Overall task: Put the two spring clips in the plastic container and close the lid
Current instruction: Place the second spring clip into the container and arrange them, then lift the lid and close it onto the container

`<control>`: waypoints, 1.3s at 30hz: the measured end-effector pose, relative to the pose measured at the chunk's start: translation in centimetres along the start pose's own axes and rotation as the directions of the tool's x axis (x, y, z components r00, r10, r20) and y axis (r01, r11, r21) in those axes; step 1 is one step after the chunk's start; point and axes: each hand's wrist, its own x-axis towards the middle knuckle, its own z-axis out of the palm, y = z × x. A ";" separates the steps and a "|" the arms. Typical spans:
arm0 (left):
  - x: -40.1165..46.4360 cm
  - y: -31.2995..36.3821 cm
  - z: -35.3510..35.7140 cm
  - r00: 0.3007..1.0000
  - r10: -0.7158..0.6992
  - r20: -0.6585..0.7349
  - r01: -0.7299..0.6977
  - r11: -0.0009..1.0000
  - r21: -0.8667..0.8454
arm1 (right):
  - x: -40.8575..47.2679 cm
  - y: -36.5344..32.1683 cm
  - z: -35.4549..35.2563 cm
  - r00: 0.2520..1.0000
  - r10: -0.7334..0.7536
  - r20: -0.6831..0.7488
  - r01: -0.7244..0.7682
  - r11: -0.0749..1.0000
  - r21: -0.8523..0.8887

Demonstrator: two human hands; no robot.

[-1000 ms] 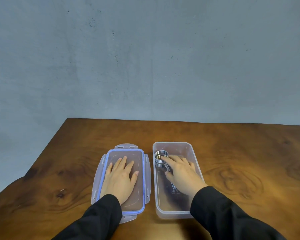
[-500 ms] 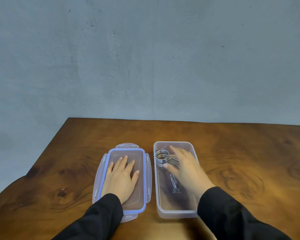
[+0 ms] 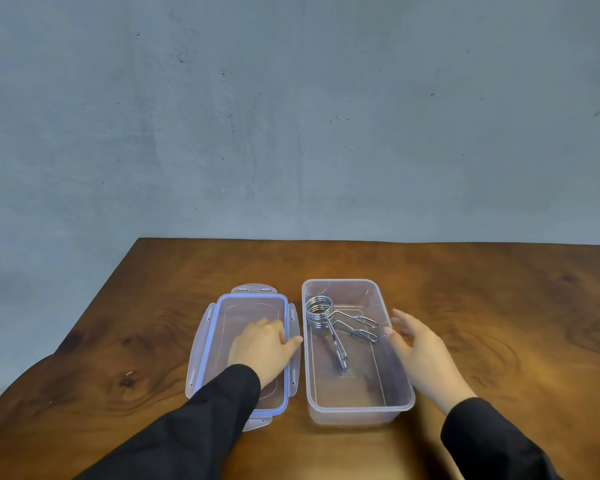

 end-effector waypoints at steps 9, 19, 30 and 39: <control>1.4 2.1 0.3 1.000 -0.006 0.014 0.002 0.965 0.263 | -0.3 0.0 -0.2 0.997 -0.032 0.063 0.028 0.998 0.062; 2.3 2.2 0.4 0.996 -0.008 0.094 -0.039 0.872 0.489 | -0.4 0.3 -0.2 0.995 -0.048 0.084 0.041 0.995 0.087; 3.1 3.6 -16.5 0.977 -0.043 -0.207 0.020 0.994 -0.112 | -0.4 0.2 -0.5 0.995 -0.093 0.031 0.092 0.996 0.011; -3.5 10.4 -16.4 0.979 0.063 -0.192 -0.202 0.298 -0.933 | -1.6 -7.3 -4.8 0.956 -0.047 0.289 -0.168 0.719 0.675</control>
